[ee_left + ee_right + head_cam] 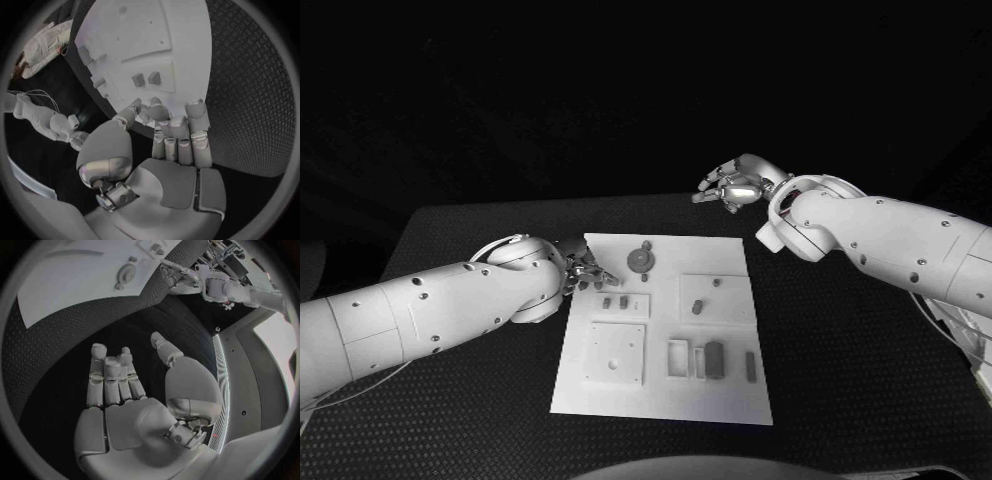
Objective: Assemble the parts on the task board
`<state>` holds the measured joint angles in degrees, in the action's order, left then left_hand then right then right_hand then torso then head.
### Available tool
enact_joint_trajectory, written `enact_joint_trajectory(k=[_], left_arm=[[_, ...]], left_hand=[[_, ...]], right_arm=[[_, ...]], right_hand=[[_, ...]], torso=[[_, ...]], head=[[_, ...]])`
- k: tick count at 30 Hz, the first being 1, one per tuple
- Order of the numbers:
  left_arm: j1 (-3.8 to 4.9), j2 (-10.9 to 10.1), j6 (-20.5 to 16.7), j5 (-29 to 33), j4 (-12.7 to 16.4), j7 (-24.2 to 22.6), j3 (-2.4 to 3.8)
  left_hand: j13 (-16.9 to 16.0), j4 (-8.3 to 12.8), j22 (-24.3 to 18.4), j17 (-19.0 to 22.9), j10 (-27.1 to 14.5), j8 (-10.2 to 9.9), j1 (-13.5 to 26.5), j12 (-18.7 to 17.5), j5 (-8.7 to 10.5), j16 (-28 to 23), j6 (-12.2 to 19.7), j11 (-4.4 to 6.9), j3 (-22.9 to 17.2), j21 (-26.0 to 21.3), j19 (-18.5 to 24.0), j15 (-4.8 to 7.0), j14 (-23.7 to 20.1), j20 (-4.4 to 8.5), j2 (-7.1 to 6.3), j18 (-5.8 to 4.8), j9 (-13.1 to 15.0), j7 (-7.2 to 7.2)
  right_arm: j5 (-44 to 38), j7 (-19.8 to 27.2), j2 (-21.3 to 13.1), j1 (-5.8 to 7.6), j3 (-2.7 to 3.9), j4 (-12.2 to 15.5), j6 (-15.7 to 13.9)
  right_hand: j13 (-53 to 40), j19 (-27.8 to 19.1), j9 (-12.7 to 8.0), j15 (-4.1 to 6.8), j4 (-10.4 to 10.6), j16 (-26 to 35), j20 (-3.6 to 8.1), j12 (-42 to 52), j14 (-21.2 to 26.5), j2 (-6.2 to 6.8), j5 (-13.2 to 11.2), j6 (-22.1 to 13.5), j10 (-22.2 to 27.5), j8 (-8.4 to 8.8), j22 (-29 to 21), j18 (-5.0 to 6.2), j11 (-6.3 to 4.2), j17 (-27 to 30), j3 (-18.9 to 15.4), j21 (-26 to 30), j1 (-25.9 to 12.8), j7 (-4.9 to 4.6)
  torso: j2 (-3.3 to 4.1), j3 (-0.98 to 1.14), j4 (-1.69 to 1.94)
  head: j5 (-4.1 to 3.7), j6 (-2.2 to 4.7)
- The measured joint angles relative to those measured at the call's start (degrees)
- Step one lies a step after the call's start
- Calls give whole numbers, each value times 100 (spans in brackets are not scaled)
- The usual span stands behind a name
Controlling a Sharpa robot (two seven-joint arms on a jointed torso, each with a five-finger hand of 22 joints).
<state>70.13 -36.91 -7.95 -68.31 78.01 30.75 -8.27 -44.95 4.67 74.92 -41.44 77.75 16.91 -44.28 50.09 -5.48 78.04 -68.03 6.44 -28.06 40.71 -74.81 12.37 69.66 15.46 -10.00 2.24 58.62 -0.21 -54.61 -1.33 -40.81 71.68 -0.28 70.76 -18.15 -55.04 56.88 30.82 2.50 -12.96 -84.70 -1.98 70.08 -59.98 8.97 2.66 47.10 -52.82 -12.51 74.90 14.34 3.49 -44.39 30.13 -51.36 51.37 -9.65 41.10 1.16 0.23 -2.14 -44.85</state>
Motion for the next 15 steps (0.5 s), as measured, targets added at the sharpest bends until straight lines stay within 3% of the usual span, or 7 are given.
enact_joint_trajectory(k=[5, 8, 11, 15], left_arm=[[1, 5, -83, 139, -18, -135, 38], [4, 37, -186, 406, -75, -391, 47], [8, 85, -354, 653, -155, -772, 49], [17, 168, -635, 814, -270, -1355, 49]], left_hand=[[105, 360, 0, 84, -286, -194, -271, -168, -159, -230, 308, -120, 85, -188, 251, -124, -212, -22, 270, -10, -44, 121], [249, 752, -26, 221, -649, -435, -612, -435, -457, -506, 707, -289, -21, -423, 595, -289, -522, -85, 479, -107, -193, 291], [560, 1122, -242, 495, -1239, -652, -1071, -973, -513, -1075, 1010, -567, -249, -901, 1191, -594, -1080, -340, 629, -123, -400, 535], [1378, 1184, -692, 929, -1617, -884, -1780, -2047, -415, -1889, 1061, -940, -492, -1597, 1683, -1064, -1480, -774, 556, -87, -937, 760]], right_arm=[[0, 0, 3, -1, 0, -12, 3], [0, 0, 3, -1, 0, -32, 5], [0, 0, 3, -1, 0, -57, 6], [1, 0, 1, -2, 0, -84, 7]], right_hand=[[0, 0, 0, 0, 0, 0, 0, 0, 0, 0, 0, 0, 0, 0, 0, 0, 0, 0, 0, 0, 0, 0], [0, 0, 0, 0, 0, 0, 0, 0, 0, 0, 0, 0, 0, 0, 0, 0, 0, 0, 0, 0, 0, 0], [5, 0, 0, 0, 0, 0, 0, 0, 0, 0, 0, -1, 0, 0, 0, 0, 0, 0, 0, 0, 0, 1], [5, 0, 1, 0, 0, 0, 0, 0, 0, 0, 0, -1, 0, 0, 0, 0, 0, 0, 0, 0, 0, 1]], torso=[[-1, 0, -2], [-1, 0, -2], [-2, -1, -2], [-3, 2, -1]], head=[[-1, 23], [-12, 38], [-19, 60], [-27, 97]])
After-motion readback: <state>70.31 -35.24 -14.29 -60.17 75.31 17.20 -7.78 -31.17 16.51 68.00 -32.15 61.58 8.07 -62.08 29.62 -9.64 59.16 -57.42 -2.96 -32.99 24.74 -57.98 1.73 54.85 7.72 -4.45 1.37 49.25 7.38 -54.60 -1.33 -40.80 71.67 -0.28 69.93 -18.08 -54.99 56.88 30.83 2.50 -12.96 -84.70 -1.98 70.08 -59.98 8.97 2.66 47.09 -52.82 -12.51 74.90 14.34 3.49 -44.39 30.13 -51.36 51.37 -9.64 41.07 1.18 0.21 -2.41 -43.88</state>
